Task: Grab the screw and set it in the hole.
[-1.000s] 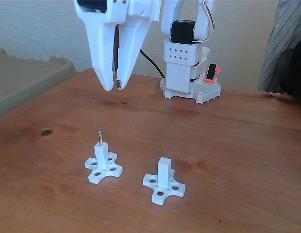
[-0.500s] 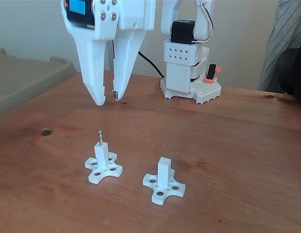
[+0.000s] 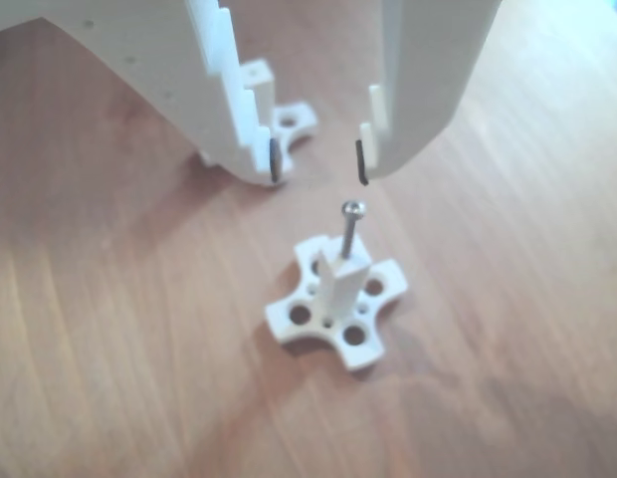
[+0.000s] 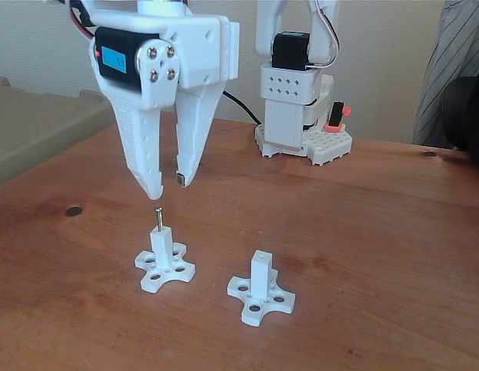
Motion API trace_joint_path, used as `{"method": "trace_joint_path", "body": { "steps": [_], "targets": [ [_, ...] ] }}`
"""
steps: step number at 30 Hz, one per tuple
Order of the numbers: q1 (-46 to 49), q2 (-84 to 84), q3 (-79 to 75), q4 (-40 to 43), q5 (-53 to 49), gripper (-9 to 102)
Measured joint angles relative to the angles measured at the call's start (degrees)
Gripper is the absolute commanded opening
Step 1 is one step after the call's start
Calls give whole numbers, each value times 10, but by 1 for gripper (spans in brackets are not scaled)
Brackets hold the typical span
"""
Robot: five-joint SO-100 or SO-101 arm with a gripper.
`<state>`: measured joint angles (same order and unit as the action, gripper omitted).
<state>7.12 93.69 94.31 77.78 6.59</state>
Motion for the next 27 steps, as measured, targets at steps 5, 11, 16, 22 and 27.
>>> {"method": "trace_joint_path", "body": {
  "steps": [5, 11, 16, 22, 27],
  "targets": [
    [13, -4, -2, -12, 0, 10],
    [13, -15, -2, -16, 0, 10],
    [13, -15, -2, -16, 0, 10],
    [13, -18, -3, -25, 0, 10],
    [13, -34, -12, -26, 0, 10]
  ]
}}
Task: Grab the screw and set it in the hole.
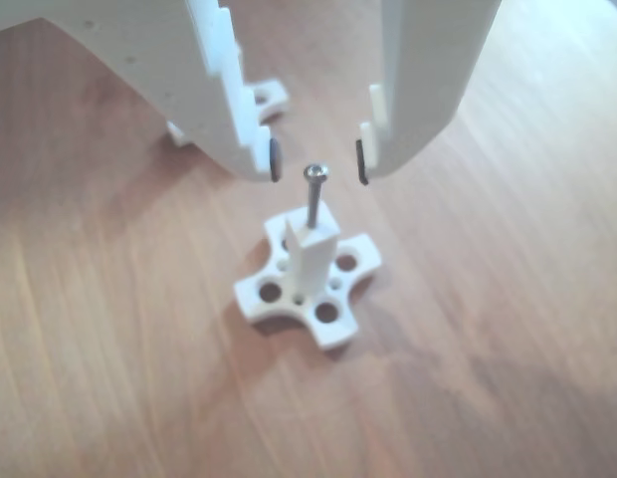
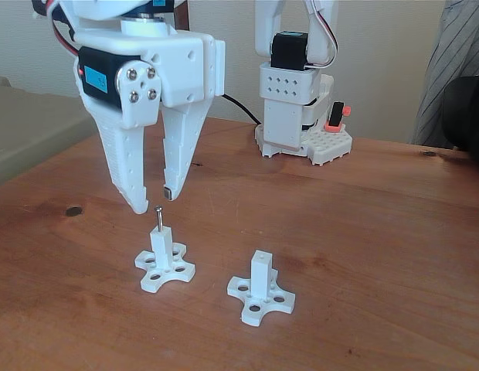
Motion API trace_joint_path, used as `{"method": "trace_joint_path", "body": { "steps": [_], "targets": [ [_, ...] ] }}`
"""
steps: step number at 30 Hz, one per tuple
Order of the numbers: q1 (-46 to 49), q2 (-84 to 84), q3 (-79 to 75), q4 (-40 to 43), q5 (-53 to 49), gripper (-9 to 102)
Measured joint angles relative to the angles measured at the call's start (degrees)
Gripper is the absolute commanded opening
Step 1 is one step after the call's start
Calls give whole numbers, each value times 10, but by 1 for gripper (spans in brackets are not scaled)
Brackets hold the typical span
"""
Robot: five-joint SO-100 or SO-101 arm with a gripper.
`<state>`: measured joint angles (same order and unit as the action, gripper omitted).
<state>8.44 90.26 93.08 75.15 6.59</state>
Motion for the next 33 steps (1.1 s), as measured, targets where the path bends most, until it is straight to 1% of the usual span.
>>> {"method": "trace_joint_path", "body": {
  "steps": [33],
  "targets": [
    [0, -37, -10, -10, 0, 10]
  ]
}}
